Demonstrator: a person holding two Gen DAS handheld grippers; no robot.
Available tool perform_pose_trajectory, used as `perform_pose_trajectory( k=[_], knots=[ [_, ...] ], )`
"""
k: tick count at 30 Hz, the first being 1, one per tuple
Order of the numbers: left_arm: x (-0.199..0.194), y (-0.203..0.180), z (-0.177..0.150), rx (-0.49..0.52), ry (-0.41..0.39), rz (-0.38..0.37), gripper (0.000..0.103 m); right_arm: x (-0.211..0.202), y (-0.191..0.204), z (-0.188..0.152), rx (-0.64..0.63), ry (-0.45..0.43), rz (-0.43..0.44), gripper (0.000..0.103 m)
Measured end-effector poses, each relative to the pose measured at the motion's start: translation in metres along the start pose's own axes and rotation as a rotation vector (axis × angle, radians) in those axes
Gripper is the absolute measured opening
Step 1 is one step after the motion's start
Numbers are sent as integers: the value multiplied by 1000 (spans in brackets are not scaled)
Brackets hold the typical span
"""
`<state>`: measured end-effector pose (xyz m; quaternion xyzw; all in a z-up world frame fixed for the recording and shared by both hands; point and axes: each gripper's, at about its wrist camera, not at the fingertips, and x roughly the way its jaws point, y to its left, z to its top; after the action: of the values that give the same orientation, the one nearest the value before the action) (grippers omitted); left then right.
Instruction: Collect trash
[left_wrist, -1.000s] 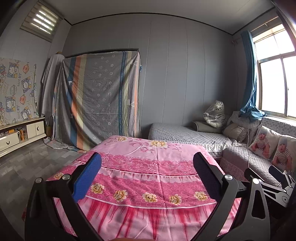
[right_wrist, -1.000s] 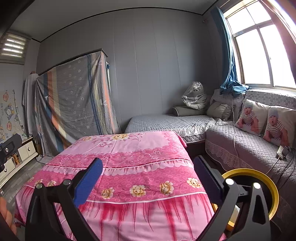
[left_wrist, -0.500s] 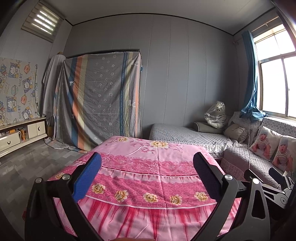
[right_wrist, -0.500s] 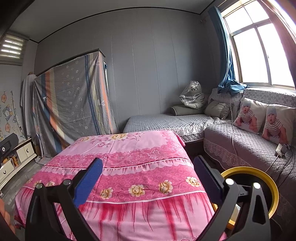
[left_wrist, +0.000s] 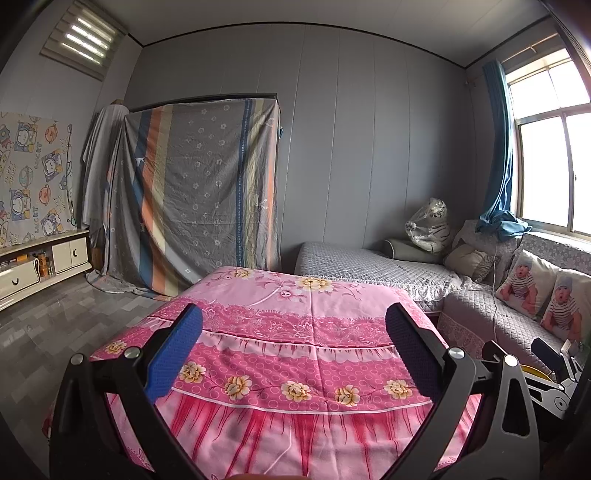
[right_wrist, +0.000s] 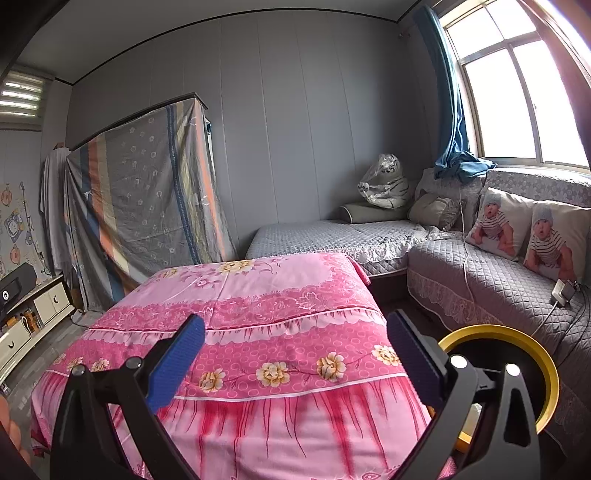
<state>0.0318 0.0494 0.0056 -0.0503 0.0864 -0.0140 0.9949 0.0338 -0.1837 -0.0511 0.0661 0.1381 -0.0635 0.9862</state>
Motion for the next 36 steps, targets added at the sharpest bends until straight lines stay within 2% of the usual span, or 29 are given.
perform_pose_trajectory(
  k=[36],
  knots=[
    [7, -1, -4, 9, 22, -24, 95, 9, -5, -4, 20, 37, 1, 95]
  ],
)
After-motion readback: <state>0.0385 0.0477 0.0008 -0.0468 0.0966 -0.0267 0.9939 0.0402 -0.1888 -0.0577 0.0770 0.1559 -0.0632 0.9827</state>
